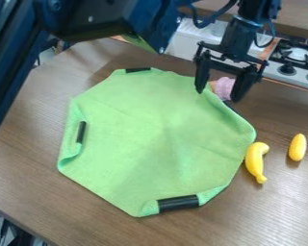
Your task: Fold the cloth from top left to bottom right
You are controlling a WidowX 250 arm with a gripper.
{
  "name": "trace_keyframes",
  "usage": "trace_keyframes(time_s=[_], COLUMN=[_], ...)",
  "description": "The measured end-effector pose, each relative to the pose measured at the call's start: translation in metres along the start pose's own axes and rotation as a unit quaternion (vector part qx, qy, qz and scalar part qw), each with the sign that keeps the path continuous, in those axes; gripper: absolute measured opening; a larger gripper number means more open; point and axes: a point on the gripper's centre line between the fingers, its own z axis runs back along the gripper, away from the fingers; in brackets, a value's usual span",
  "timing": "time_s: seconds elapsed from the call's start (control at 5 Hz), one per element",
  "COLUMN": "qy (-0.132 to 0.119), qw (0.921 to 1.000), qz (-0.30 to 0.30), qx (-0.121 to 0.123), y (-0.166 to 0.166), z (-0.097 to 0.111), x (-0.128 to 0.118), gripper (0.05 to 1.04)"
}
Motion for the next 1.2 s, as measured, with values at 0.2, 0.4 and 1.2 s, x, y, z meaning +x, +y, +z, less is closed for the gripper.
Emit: trace_keyframes(time_s=[0.2,0.4,1.2], qy=[0.020,0.040,-0.013], qw=[0.9997,0.9991,0.9975], qz=[-0.004,-0.009,-0.014], qx=[0.013,0.012,-0.069], y=[-0.003,0.003,0.102], z=[-0.019,-0.041,-0.024], x=[-0.001,-0.005,-0.016], gripper=[1.001,1.001,1.001])
